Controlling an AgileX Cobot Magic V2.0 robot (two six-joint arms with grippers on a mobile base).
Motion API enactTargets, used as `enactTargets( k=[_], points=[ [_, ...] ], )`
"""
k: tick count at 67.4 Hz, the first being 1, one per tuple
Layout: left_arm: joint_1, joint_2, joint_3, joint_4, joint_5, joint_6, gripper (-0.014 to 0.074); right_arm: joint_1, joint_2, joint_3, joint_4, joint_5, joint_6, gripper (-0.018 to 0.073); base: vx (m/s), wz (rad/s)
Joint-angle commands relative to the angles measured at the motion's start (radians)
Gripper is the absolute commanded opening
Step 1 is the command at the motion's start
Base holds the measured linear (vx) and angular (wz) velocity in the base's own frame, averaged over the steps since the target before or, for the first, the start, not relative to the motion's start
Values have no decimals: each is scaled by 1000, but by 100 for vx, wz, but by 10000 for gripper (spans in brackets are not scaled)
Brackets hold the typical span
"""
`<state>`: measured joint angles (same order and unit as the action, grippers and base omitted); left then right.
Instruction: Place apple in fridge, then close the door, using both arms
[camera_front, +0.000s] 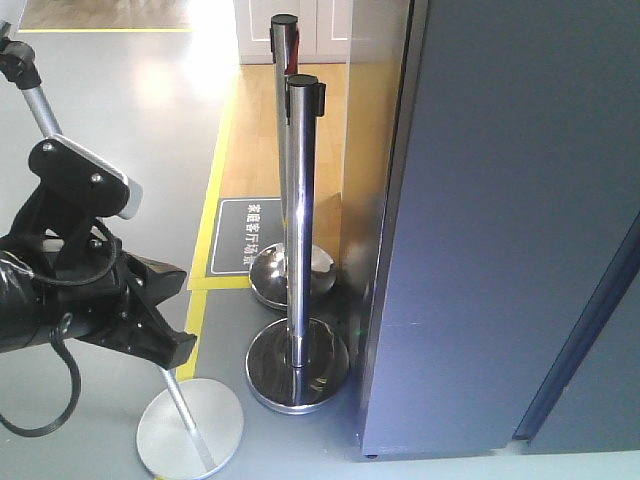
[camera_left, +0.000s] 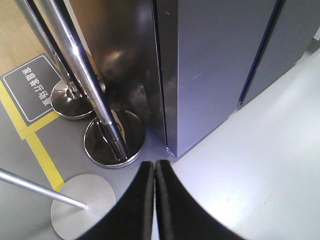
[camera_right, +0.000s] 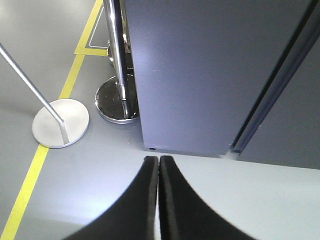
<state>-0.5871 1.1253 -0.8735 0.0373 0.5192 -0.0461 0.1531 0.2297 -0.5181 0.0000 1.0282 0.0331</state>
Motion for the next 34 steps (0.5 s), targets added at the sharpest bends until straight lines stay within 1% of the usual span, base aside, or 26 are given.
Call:
enactTargets(
  k=[1, 34],
  points=[
    [0, -22, -25, 0, -60, -11, -6, -4, 13, -24, 6, -54, -1, -3, 0, 0],
    [0, -37, -24, 0, -58, -11, -6, -4, 13, -24, 7, -55, -3, -3, 0, 0]
  ],
)
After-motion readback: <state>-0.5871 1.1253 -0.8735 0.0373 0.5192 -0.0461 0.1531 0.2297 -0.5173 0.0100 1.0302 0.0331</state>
